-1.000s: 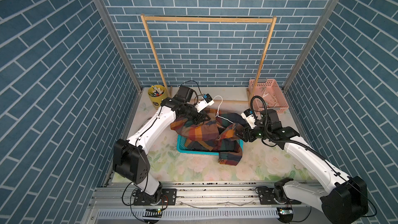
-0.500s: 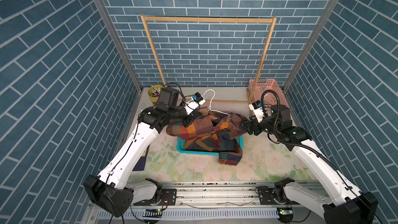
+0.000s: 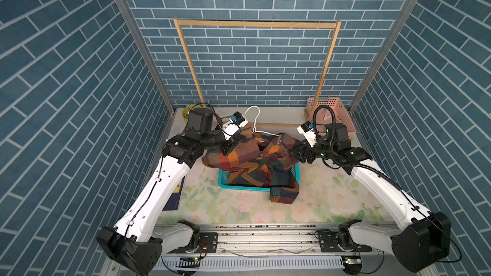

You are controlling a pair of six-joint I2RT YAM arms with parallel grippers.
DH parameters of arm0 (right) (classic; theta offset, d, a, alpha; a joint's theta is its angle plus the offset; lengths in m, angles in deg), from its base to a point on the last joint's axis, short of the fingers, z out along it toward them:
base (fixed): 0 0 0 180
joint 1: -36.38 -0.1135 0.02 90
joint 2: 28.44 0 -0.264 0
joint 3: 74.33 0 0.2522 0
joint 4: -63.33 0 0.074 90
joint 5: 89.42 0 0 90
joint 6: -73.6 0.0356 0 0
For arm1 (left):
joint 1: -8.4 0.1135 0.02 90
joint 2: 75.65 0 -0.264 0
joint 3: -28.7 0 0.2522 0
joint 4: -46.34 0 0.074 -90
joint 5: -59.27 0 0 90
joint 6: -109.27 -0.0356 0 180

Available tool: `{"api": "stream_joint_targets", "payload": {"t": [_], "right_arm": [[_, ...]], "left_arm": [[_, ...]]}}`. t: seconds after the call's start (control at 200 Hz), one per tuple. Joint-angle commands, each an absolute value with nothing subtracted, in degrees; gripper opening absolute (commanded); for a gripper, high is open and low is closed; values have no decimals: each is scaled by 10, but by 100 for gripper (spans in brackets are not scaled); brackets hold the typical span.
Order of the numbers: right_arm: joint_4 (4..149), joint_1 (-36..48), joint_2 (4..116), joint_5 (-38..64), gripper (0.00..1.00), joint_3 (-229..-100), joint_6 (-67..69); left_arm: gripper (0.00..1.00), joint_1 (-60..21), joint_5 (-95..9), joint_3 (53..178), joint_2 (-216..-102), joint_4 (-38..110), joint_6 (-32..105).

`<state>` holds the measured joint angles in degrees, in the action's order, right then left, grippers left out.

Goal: Remove the clothespins securing long-sleeve shirts to the hanger
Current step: Remove the long-sleeve shirt from the hanger.

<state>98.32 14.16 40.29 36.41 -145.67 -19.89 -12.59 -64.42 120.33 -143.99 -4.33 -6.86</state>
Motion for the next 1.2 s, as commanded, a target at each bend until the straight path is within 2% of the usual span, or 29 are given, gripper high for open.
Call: {"api": "stream_joint_targets", "payload": {"t": [0.0,0.095,0.16,0.4,0.645,0.84,1.195], "right_arm": [[972,143,396,388,37,-1452,-214],[968,143,398,372,8,-1453,-211],[965,144,396,360,0,-1451,-209],[929,147,399,334,0,-1425,-156],[830,146,383,327,0,-1335,-60],[826,123,395,327,0,-1320,-50],[778,111,357,278,0,-1223,21]], "left_arm": [[0,-111,-663,1213,-1431,-16,-57],[0,-109,-666,1214,-1429,-15,-57],[0,-106,-665,1212,-1428,-13,-55],[0,-85,-670,1190,-1398,40,-22],[0,-62,-673,1154,-1366,127,31],[0,-59,-676,1127,-1358,191,80],[0,-41,-605,1106,-1313,254,103]]}}
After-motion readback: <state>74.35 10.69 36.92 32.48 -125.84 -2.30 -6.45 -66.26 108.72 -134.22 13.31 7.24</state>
